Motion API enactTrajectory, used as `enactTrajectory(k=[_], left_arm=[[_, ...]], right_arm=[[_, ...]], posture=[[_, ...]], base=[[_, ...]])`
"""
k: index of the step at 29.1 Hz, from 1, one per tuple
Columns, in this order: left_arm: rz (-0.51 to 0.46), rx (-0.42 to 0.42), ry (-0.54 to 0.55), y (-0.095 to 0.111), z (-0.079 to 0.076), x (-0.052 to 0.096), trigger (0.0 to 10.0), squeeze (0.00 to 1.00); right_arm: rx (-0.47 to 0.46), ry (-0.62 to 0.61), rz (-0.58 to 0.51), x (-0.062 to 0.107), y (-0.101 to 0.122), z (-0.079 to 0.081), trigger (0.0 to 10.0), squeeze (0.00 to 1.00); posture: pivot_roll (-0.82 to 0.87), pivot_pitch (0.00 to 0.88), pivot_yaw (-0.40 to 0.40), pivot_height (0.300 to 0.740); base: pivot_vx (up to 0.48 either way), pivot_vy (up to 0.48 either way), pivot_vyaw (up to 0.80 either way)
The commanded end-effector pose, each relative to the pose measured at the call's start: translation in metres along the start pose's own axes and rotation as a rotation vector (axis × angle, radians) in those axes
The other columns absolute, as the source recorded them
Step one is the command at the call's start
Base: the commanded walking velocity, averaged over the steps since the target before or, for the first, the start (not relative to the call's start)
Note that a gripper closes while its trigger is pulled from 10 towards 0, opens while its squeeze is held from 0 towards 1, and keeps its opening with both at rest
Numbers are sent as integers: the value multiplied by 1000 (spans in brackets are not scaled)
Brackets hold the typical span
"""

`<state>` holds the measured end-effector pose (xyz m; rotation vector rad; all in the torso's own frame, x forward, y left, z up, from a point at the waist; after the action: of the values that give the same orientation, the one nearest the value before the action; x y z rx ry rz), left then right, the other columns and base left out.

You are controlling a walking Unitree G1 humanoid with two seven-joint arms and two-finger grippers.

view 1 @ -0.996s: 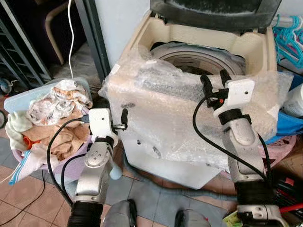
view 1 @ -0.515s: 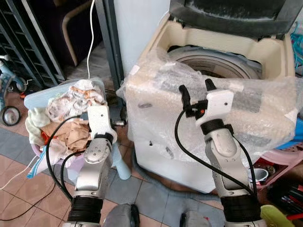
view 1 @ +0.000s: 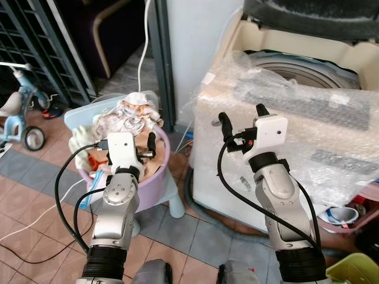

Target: Clothes washing

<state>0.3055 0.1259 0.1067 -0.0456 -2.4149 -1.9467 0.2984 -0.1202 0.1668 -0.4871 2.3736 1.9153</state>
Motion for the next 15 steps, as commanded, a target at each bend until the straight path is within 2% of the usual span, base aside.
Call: enactTrajectory(k=[1, 4, 7, 10, 13, 14, 15], left_arm=[[9, -1, -1, -3, -3, 1, 10000, 0], [18, -8, -6, -4, -2, 3, 10000, 0], [32, -4, -12, -6, -1, 4, 10000, 0], [30, 0, -21, -6, -2, 4, 10000, 0], [38, -12, 25, -7, 7, 4, 10000, 0], [36, -19, 26, -7, 9, 5, 10000, 0], [36, -18, 26, -7, 10, 5, 10000, 0]], right_arm=[[-4, 1, 14, 3, -2, -2, 10000, 1000], [-32, 25, 69, 7, -13, 2, 10000, 1000], [-112, 18, 162, 10, -30, 5, 10000, 1000], [-102, 24, 180, 13, -35, 5, 10000, 1000], [-100, 34, 196, 14, -38, 5, 10000, 1000], [-100, 38, 197, 15, -38, 5, 10000, 1000], [-101, 38, 199, 15, -38, 5, 10000, 0]], posture=[[-62, 96, 55, 740], [-60, 98, 55, 740], [-60, 98, 55, 740], [-53, 101, 53, 740], [-54, 104, 55, 740], [-54, 105, 54, 740], [-54, 106, 53, 740]], base=[[0, 0, 800], [0, 0, 800], [0, 0, 800], [0, 0, 800], [0, 0, 775], [0, 0, 0], [0, 0, 0]])
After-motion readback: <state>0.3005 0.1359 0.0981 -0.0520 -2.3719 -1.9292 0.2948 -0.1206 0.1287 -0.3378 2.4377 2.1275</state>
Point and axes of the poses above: a point about 5 cm out from each wrist's last joint towards the gripper, its own x axis pointing back from the gripper into the wrist, its own y axis along the axis of the wrist's last joint, z = x × y, the point moved 1 cm from there along -x, pointing out of the wrist towards the gripper, and after that the axes turned 8 degrees about x, right-handed, at the moved point
